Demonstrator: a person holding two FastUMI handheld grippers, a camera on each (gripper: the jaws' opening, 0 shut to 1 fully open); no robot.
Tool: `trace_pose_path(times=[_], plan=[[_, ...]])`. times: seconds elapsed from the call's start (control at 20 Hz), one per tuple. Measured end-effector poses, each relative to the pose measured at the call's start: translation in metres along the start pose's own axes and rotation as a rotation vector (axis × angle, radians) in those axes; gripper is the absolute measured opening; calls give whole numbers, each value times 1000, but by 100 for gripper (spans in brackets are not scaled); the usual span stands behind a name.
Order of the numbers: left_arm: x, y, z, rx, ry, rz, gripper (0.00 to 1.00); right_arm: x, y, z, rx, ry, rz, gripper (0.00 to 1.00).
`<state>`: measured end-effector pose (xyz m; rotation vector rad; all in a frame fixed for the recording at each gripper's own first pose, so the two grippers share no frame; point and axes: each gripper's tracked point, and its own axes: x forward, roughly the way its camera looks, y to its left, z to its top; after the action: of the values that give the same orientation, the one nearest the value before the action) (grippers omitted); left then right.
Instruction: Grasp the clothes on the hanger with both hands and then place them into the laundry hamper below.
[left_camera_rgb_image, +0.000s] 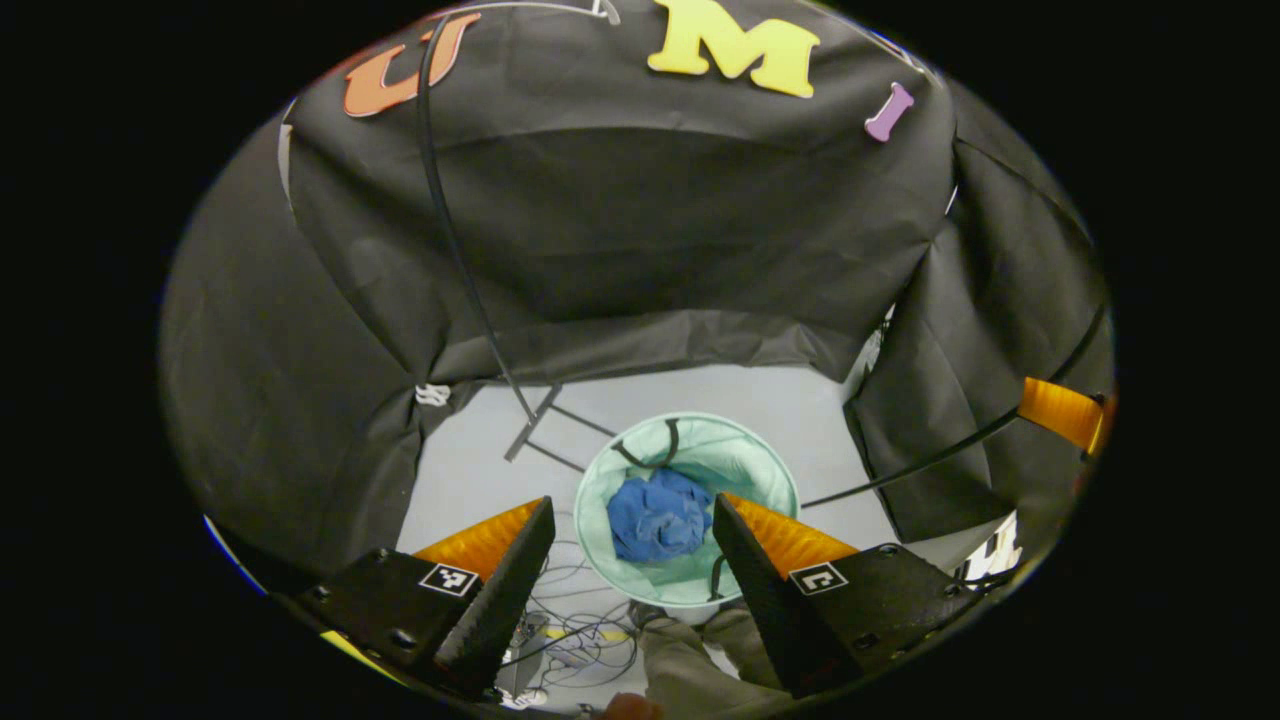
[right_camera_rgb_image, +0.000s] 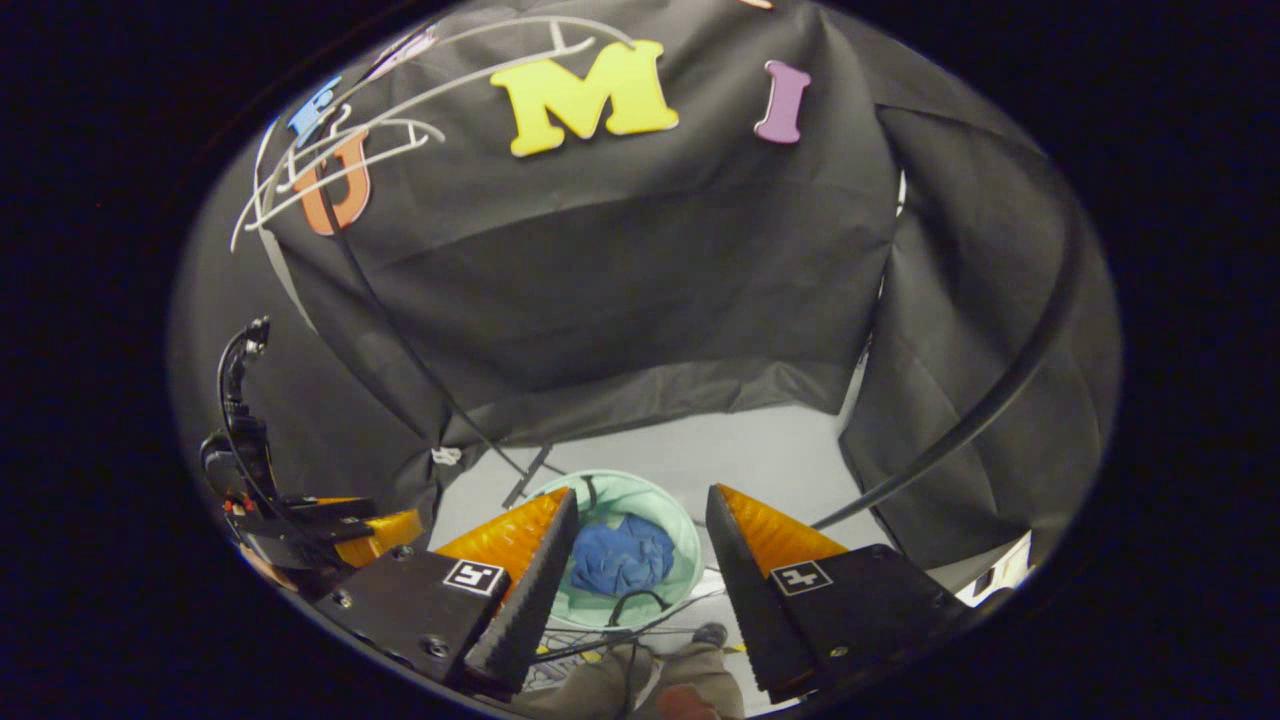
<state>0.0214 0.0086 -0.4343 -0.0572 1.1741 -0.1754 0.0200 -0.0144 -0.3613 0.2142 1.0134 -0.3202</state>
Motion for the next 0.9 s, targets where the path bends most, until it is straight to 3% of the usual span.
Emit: trace_pose_path(times=[0.15,0.3,0.5,0.6,0.9], plan=[[-34,-2,22,-46,-75,11,97,-35,-10,30,-12,-110,-4,83],[-75,-7,32,-59,-160,37,97,-57,-13,41,-32,-182,18,82],[-121,-31,41,-85,-247,60,97,-92,-49,41,-66,-238,37,82],[-144,-41,36,-96,-276,82,100,-110,-60,41,-67,-253,52,82],[-203,-66,-5,-81,-315,122,97,-149,-97,21,-62,-274,103,82]])
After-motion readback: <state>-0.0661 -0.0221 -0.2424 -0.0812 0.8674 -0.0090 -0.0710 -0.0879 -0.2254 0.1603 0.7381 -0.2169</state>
